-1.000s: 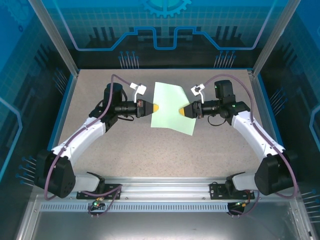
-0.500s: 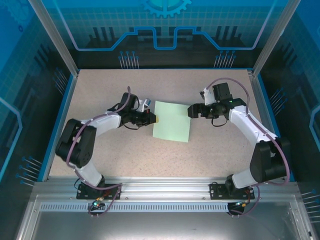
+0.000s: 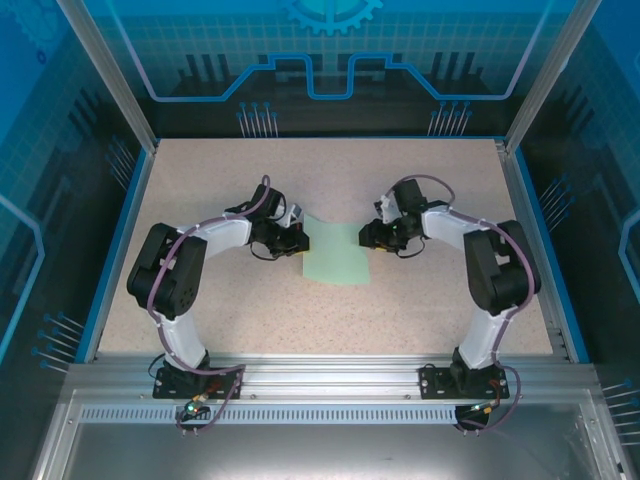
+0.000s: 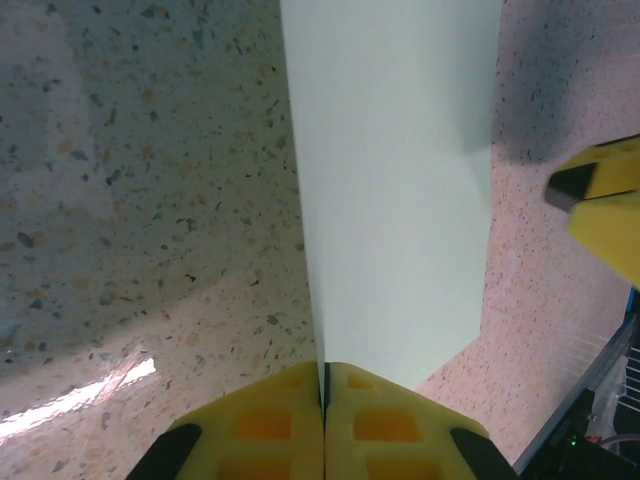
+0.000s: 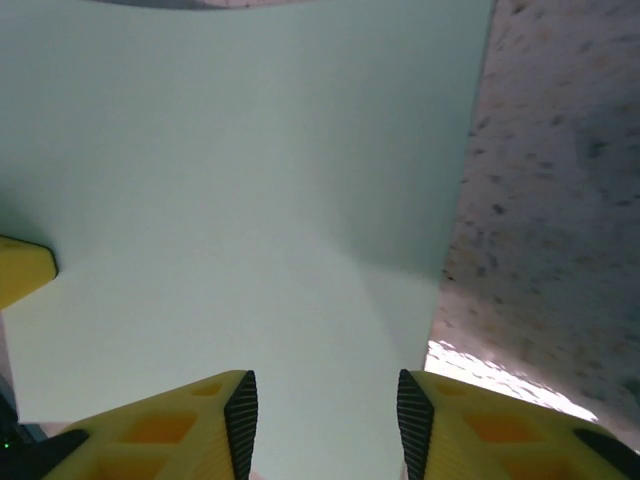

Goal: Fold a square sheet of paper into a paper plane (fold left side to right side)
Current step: Place a square sheet of paper at the center of the table, then first fold in half a square sheet of paper at the center of the table.

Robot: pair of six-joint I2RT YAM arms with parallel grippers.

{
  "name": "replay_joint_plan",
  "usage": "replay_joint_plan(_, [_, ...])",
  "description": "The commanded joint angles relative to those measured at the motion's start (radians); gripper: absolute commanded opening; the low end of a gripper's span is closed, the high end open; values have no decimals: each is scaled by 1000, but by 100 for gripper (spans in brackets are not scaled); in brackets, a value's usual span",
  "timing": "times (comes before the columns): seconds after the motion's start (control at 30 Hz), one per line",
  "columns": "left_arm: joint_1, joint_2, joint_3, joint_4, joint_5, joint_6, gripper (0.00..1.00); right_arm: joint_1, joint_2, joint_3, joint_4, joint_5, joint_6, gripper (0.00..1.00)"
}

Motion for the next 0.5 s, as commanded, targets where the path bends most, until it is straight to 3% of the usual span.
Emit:
replay_joint_plan(0.0, [-14, -12, 43, -67, -16, 33, 7, 31, 44, 62, 29, -28, 28, 43])
replay_joint_plan(0.2, [-34, 4, 82, -82, -7, 34, 14, 45, 102, 76, -13, 33, 22, 42])
replay_joint_plan(0.47, [-96, 37, 144, -28, 55, -19, 50, 45, 114, 21, -13, 63, 21, 43])
